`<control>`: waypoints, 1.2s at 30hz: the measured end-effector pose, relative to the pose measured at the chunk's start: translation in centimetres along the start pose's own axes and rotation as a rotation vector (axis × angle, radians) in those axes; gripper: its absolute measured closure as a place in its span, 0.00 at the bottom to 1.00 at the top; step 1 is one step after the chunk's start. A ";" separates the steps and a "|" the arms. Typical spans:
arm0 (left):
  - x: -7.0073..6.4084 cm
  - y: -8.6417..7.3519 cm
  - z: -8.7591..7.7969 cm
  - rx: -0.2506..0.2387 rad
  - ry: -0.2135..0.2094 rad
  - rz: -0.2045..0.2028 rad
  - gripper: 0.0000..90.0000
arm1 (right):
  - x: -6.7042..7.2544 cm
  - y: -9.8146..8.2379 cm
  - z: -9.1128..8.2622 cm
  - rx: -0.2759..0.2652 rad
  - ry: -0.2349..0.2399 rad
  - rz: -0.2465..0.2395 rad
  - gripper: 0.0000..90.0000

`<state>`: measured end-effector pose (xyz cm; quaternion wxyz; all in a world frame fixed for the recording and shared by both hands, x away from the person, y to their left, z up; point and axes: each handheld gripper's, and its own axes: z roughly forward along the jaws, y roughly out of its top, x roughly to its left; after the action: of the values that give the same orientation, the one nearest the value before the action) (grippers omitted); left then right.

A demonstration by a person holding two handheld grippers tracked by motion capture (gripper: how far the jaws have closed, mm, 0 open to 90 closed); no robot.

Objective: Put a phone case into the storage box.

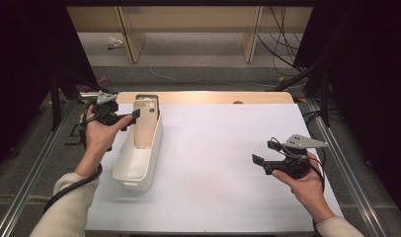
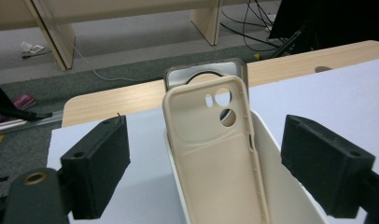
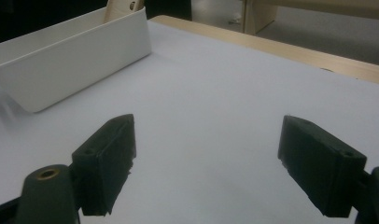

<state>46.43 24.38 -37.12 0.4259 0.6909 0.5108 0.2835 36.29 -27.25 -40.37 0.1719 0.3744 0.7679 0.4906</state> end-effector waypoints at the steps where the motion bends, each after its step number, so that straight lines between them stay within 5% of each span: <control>1: -0.1 -0.1 -0.3 -0.002 -0.009 0.002 0.15 | 0.0 0.0 0.0 0.000 0.000 0.001 0.22; 6: -0.7 -0.8 -1.4 0.020 -0.035 0.070 0.05 | -0.2 0.0 0.1 0.007 -0.008 0.002 0.22; 12: -1.5 -1.9 -2.5 0.003 -0.075 0.075 0.02 | -0.3 0.0 0.1 0.005 -0.016 0.001 0.22; 18: -2.3 -2.8 -3.4 -0.034 -0.093 0.126 0.02 | -0.6 -0.2 -0.1 0.007 -0.031 0.006 0.22; 36: -4.1 -5.7 -6.3 -0.097 -0.198 0.142 0.02 | -1.4 -0.7 -1.1 0.009 -0.067 0.021 0.23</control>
<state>37.25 23.02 -38.93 0.4860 0.7285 0.4019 0.2676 36.27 -29.15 -40.59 0.1906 0.3995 0.7598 0.4761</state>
